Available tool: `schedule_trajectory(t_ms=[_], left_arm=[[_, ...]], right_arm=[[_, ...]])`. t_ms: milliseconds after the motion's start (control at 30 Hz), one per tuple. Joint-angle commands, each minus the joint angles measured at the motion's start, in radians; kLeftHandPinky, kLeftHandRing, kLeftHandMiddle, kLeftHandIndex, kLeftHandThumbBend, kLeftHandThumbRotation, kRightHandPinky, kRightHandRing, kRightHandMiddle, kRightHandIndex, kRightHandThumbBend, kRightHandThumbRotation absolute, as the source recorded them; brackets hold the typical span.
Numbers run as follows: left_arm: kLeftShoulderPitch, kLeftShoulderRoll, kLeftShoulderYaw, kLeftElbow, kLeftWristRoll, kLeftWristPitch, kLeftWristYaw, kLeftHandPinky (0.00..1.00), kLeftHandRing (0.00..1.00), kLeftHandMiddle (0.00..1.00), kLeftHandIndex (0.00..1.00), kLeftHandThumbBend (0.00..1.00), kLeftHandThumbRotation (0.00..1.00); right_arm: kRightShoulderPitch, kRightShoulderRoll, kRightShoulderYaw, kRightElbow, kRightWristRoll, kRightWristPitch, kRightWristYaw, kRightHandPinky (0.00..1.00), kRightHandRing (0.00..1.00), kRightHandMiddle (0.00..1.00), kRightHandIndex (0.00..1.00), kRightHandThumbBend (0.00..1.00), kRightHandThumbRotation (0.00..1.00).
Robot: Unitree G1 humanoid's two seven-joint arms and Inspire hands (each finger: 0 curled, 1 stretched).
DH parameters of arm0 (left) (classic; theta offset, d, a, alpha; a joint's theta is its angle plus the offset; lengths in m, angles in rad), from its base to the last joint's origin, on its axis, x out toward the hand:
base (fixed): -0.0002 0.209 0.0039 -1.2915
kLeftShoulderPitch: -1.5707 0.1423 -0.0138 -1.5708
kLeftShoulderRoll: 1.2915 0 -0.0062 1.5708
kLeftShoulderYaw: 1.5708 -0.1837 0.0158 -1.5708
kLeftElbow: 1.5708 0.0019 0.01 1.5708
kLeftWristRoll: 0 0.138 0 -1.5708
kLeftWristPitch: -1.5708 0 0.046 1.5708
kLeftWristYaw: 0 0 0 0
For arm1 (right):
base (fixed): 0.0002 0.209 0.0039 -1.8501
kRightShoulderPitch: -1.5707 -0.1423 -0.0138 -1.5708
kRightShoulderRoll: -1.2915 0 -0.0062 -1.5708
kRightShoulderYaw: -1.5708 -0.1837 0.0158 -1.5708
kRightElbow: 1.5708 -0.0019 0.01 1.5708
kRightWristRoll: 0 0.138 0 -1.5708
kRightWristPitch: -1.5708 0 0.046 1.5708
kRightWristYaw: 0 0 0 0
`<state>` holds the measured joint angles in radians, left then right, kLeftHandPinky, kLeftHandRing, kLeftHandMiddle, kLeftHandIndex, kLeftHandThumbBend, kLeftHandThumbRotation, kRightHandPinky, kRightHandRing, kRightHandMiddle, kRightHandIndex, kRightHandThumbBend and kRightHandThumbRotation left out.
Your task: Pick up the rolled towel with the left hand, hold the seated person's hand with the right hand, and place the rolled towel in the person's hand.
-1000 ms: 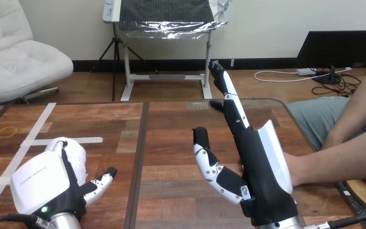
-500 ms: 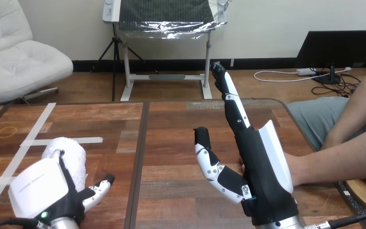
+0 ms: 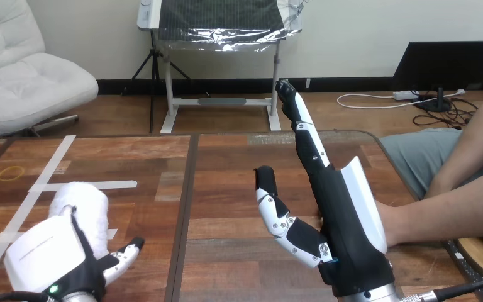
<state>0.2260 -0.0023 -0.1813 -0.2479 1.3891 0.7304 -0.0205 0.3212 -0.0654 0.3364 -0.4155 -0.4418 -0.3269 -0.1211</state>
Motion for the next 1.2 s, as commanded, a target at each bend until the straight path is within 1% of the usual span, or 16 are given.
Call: schedule_trajectory(t_ms=[0,300,400,667,900,1033,1167], left_arm=[[-0.029,0.014,-0.012,0.039,0.017,0.022,-0.027,0.74,0.8,0.85,0.87,0.85,0.67],[-0.034,0.03,-0.008,0.049,0.031,0.06,-0.052,0.74,0.8,0.85,0.87,0.85,0.66],[-0.032,0.042,-0.001,0.053,0.029,0.064,-0.053,0.75,0.8,0.85,0.87,0.86,0.66],[-0.024,0.051,0.013,0.054,0.002,0.066,-0.012,0.74,0.8,0.85,0.87,0.86,0.62],[-0.024,0.065,0.021,0.063,0.002,0.075,-0.002,0.75,0.8,0.85,0.86,0.86,0.61],[-0.029,0.071,0.024,0.075,0.014,0.09,-0.009,0.75,0.8,0.85,0.87,0.85,0.61],[-0.03,0.077,0.027,0.081,0.003,0.093,0.001,0.75,0.8,0.84,0.86,0.84,0.58]], right_arm=[[-0.042,0.009,-0.021,-0.044,0.011,-0.01,0.002,1.0,1.0,1.0,1.0,0.0,0.0],[-0.035,0.008,-0.023,-0.054,0.018,-0.001,0.006,1.0,1.0,1.0,1.0,0.0,0.0],[-0.035,0.004,-0.025,-0.054,0.019,-0.003,0.008,1.0,1.0,1.0,1.0,0.0,0.0],[-0.037,0.002,-0.028,-0.055,0.018,0.002,0.013,1.0,1.0,1.0,1.0,0.0,0.0],[-0.041,0.003,-0.03,-0.052,0.02,0.002,0.016,1.0,1.0,1.0,1.0,0.0,0.0],[-0.042,0.003,-0.031,-0.05,0.026,0.001,0.019,1.0,1.0,1.0,1.0,0.0,0.0],[-0.044,0.003,-0.033,-0.047,0.03,-0.001,0.021,1.0,1.0,1.0,1.0,0.0,0.0]])
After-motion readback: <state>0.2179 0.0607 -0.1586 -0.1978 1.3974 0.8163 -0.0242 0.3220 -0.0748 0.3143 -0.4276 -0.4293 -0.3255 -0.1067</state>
